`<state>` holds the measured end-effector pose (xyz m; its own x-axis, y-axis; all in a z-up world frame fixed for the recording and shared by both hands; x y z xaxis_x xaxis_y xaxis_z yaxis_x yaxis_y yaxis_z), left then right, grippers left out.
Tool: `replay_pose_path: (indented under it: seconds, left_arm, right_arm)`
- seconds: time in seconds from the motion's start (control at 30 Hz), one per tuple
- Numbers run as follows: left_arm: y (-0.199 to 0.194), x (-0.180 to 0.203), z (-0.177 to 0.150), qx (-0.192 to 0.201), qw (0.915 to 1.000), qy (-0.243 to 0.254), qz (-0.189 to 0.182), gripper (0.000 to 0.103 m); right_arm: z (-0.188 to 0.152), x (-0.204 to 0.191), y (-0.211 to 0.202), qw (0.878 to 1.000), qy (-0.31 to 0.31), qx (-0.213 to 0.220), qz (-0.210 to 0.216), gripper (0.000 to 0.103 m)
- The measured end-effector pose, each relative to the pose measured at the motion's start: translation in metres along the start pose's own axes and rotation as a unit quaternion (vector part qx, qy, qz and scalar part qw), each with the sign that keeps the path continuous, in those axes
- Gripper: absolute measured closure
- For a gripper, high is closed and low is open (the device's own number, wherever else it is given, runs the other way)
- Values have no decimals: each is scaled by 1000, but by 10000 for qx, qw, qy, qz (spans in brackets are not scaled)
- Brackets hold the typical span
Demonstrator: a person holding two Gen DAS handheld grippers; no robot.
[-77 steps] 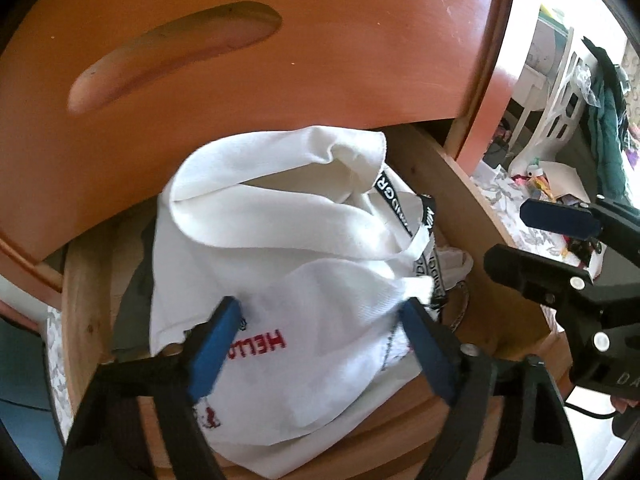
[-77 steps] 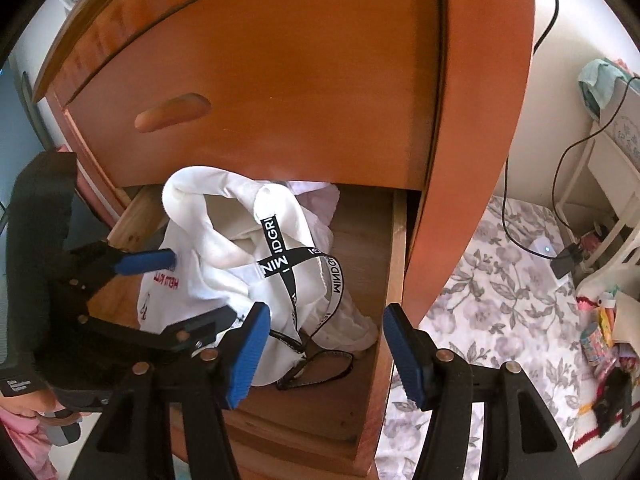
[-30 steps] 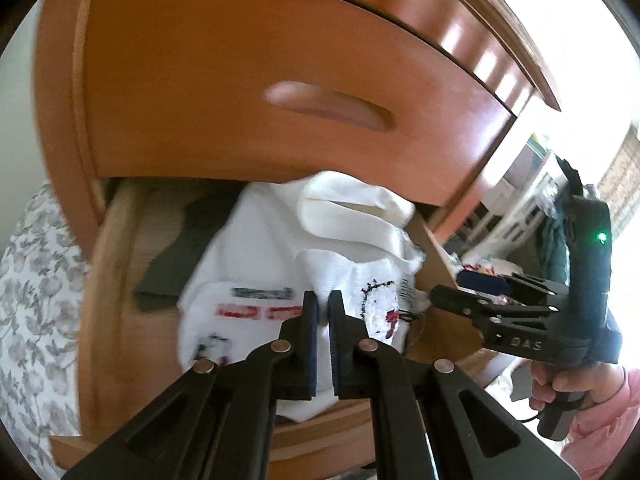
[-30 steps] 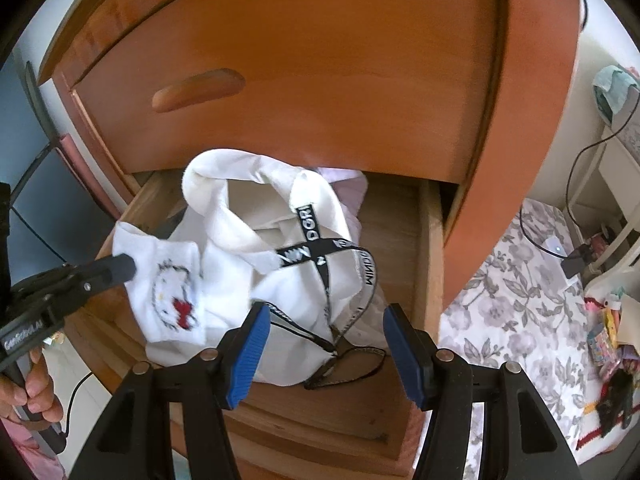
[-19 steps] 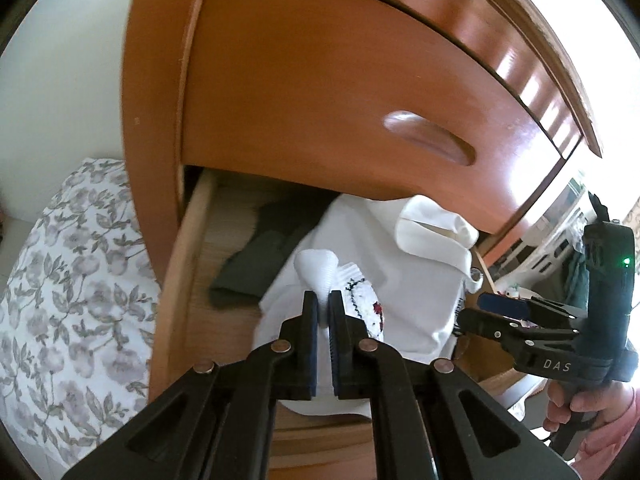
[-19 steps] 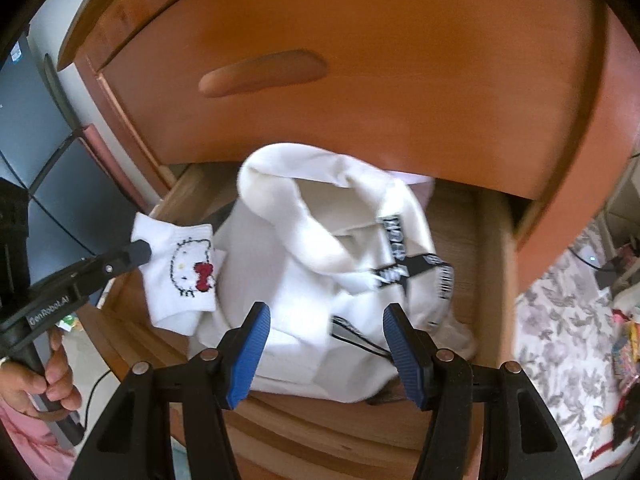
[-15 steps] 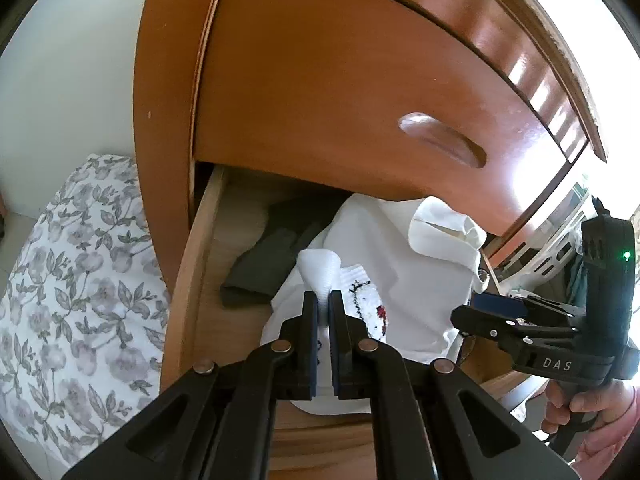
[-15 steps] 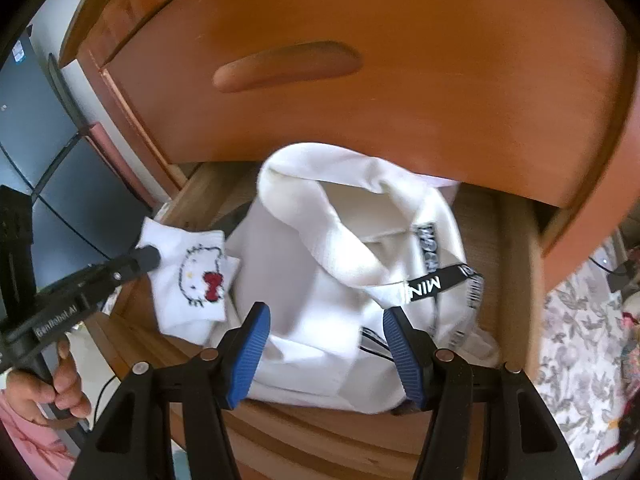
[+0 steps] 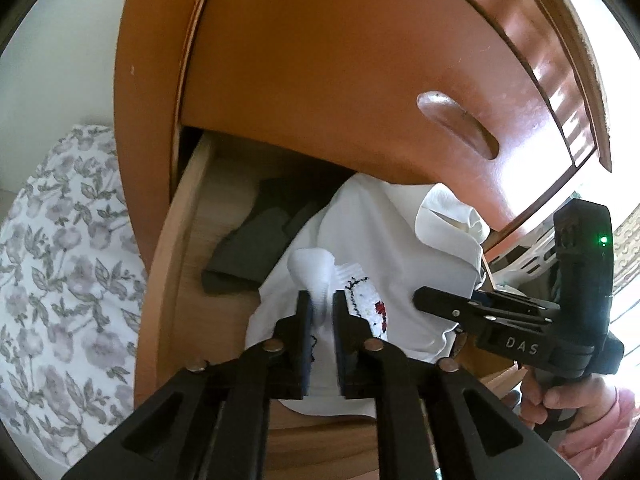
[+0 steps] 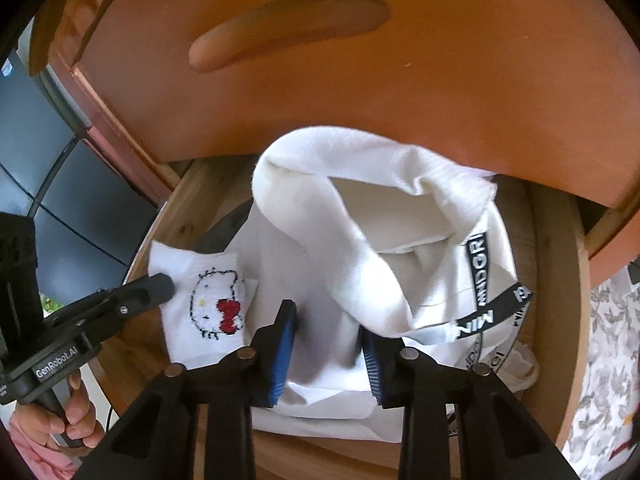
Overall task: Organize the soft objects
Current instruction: 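Close the right tool on the bag body beside its handle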
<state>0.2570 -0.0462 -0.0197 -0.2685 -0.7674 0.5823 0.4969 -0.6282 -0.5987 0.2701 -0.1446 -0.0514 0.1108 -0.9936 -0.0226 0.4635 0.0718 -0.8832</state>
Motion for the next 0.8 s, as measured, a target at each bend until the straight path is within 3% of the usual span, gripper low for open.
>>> replay_pose_path:
  seconds: [0.1,0.47,0.63,0.8]
  left_arm:
    - [3,2,-1,-68,9999,-23,-82,71]
    - [30,9,-10,-513,9987,37,-31,68]
    - [34,12,-15,-584,9982,-15,-127,55]
    - [34,10,-17,-583,9981,-118,-158,53]
  right_arm:
    - [2,-9,2,10000,-46,-11,-15,70]
    - [6,-28,10,9998,-153,-114,-51,70]
    - [3,-31,19,9999,-97,-88,-40,91]
    - [3,-32,19,9999,-136,25,-94,94]
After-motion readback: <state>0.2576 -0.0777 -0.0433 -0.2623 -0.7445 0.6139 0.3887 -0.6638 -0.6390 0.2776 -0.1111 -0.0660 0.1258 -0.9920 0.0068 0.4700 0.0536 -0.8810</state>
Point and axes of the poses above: each gripper's, at about its wrist camera, not at the fingertips, and y roughly the way its jaws point, x to its right, z to its top, the point moved 10 cm from there along y, roughly the way its jaws point, and after that the axes turned 14 degrees about -z, right-handed, at the moved point
